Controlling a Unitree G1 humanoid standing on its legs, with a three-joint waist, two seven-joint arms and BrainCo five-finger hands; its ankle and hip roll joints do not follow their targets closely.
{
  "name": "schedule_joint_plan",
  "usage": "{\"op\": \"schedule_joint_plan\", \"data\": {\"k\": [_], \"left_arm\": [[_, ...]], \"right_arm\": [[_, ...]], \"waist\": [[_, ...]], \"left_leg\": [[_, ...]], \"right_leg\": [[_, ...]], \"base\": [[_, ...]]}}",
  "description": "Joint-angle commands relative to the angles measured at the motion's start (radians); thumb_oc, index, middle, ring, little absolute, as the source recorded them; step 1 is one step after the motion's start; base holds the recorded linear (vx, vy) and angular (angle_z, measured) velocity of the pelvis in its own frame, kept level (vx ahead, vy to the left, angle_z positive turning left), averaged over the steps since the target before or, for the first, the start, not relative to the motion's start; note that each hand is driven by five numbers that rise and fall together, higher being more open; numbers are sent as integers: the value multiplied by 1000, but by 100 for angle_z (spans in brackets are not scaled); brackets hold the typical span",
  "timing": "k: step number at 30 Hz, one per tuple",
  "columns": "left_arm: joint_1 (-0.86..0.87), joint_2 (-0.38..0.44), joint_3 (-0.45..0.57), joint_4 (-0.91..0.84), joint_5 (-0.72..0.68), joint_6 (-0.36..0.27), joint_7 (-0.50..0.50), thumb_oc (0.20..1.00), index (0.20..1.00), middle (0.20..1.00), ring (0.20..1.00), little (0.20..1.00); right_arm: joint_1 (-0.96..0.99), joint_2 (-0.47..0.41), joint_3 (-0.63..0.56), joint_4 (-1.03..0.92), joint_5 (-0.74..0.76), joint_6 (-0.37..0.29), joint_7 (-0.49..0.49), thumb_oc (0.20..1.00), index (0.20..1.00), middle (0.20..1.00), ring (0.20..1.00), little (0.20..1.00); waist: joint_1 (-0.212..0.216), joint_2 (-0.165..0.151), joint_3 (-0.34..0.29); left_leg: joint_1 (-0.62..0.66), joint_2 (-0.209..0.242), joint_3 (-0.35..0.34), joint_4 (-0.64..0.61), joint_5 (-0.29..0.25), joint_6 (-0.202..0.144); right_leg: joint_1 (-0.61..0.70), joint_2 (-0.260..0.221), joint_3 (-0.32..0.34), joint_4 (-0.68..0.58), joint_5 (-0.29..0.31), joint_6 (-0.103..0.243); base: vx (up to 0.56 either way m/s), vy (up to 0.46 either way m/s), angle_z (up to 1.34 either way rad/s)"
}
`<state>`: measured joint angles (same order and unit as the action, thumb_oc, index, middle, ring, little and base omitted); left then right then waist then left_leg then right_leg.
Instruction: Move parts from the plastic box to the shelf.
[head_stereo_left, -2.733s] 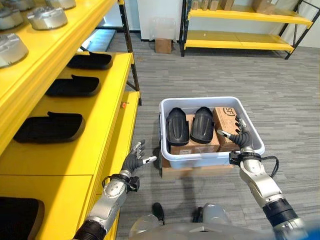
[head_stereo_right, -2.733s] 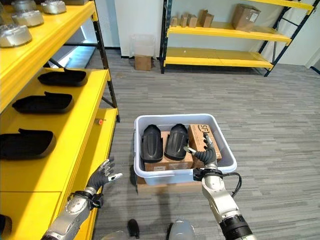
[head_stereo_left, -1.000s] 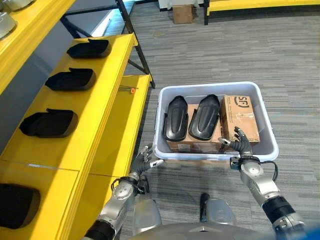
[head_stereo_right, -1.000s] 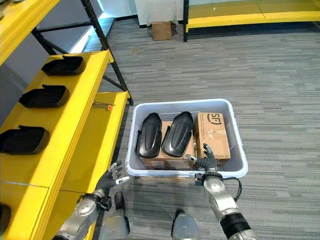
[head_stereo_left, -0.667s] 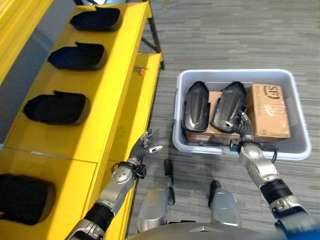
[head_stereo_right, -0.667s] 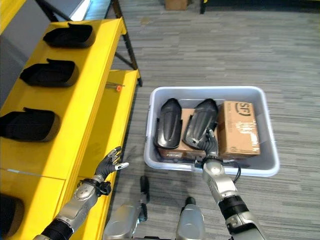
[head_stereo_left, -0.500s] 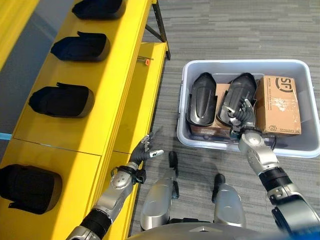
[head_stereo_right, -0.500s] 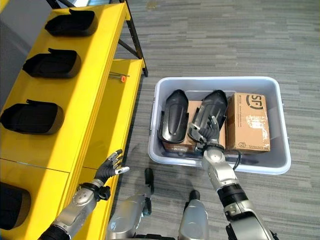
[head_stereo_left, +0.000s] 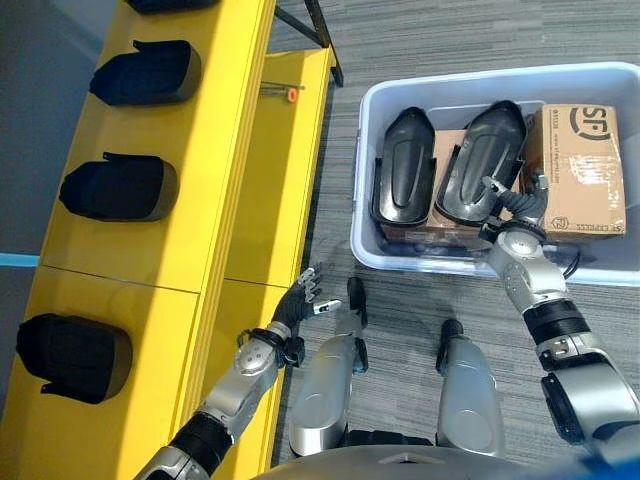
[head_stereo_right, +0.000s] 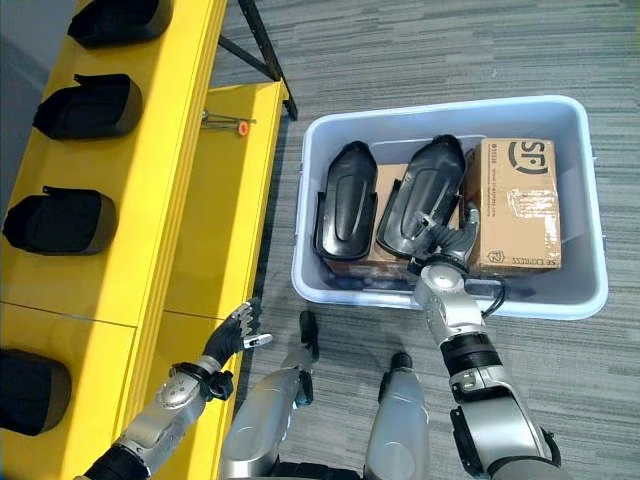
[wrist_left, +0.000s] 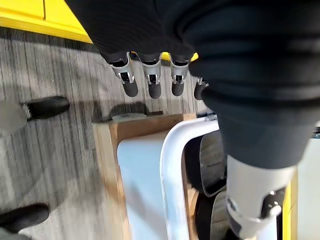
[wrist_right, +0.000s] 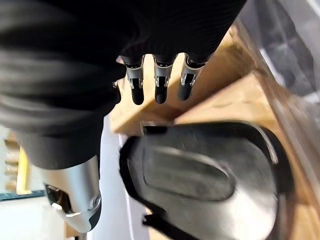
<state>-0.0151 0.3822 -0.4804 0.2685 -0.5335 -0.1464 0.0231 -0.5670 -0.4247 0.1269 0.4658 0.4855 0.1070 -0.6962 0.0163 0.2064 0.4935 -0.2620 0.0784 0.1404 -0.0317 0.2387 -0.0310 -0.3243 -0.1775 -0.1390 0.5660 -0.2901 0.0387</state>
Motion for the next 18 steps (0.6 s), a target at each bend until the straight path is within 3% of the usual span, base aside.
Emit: {"op": "schedule_joint_plan", "data": {"k": [1,10,18], "left_arm": [[-2,-19,3,-61,-28,-72,13,1000,1000,1000,1000,1000],[-4,-23,-2,-52,-29,-88,44,1000,1000,1000,1000,1000],[-6,-7,13,-62,-38,-99,57,1000,1000,1000,1000,1000]], "right_arm": [[-62,-30,0,-57,-28,-26,-33,1000,1000,1000,1000,1000],[-35,5,36,-89,-60,-50,-45,1000,1000,1000,1000,1000],[-88,-13,33,-39,-97,-55,-46,1000,1000,1000,1000,1000]], "waist": [[7,-12,21],[2,-11,26],[26,4,26]], "left_leg": [[46,-9,-39,80,-138,-15],[-21,-23,-29,89,-140,-4],[-126,-37,-32,120,-142,6]], "right_leg": [[25,14,-31,-163,163,-32],[-62,11,-11,-126,160,-27],[-164,16,2,-85,156,-30]], "base": [[-42,26,-20],[-10,17,-6],[0,0,0]]}}
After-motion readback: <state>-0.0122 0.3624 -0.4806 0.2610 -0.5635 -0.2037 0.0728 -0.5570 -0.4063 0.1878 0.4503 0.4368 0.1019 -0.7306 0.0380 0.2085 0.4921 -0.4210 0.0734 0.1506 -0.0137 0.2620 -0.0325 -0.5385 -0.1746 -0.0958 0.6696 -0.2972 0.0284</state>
